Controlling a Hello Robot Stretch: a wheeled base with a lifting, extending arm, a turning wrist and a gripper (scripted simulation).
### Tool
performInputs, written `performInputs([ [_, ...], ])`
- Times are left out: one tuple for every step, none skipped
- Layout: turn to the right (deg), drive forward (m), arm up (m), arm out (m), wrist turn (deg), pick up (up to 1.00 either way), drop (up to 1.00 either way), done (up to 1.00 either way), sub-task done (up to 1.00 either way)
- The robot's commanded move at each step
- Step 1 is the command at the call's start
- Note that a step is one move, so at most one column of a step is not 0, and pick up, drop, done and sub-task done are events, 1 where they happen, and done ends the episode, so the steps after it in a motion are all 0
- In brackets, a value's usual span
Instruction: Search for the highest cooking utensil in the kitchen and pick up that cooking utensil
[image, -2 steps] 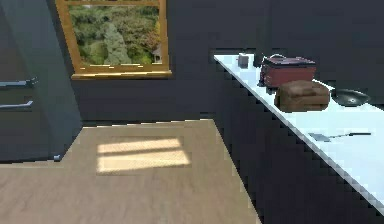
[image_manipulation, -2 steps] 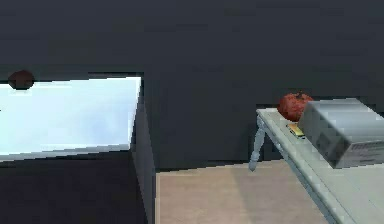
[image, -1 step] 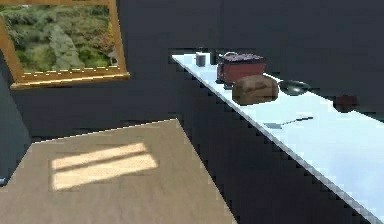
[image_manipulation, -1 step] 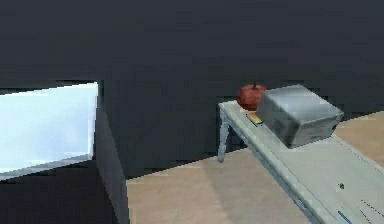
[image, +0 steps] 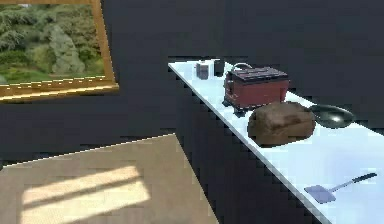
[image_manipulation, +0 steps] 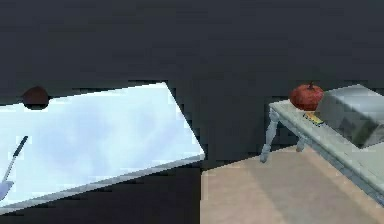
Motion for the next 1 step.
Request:
performInputs([
  [-39.0, 0.00, 0.00, 0.00, 0.0, 0.00, 0.00, 0.00, 0.00],
])
